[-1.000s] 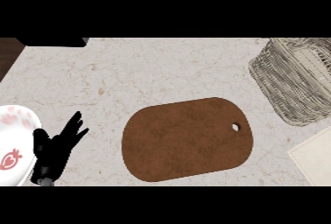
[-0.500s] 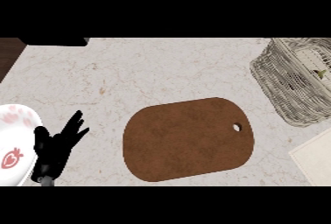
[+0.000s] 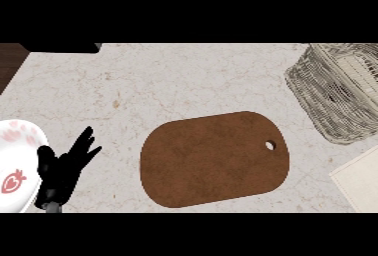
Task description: Pick the eggplant from the cutting board and place it in the basket
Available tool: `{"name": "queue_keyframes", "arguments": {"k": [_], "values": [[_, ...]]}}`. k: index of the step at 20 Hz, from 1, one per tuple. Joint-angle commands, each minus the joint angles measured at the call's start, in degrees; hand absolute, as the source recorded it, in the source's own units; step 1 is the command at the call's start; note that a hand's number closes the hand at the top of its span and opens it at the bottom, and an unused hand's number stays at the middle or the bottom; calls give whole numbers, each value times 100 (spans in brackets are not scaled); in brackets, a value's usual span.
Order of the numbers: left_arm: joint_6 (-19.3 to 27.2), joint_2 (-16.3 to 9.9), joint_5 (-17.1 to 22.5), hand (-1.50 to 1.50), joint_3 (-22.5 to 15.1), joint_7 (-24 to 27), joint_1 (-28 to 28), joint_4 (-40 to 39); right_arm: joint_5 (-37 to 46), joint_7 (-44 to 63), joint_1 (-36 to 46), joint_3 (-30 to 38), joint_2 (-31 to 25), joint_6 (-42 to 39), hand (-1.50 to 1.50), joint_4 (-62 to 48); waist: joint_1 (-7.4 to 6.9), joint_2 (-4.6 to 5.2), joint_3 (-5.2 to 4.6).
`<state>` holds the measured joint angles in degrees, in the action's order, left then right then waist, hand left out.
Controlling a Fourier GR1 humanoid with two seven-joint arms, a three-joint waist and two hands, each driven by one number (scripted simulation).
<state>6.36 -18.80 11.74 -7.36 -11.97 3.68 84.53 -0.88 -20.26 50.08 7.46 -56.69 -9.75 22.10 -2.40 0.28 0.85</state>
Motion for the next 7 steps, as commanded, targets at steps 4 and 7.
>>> {"name": "queue_keyframes", "arguments": {"k": [4, 7], "values": [[49, 153, -98, 0, -154, -324, 99, -440, -270, -81, 71, 537, -548, -157, -150, -826, 62, 92, -62], [-41, 73, -103, 0, -146, -273, 241, -312, -248, -207, -21, 578, -886, -541, -150, -1069, -4, 107, -52]]}}
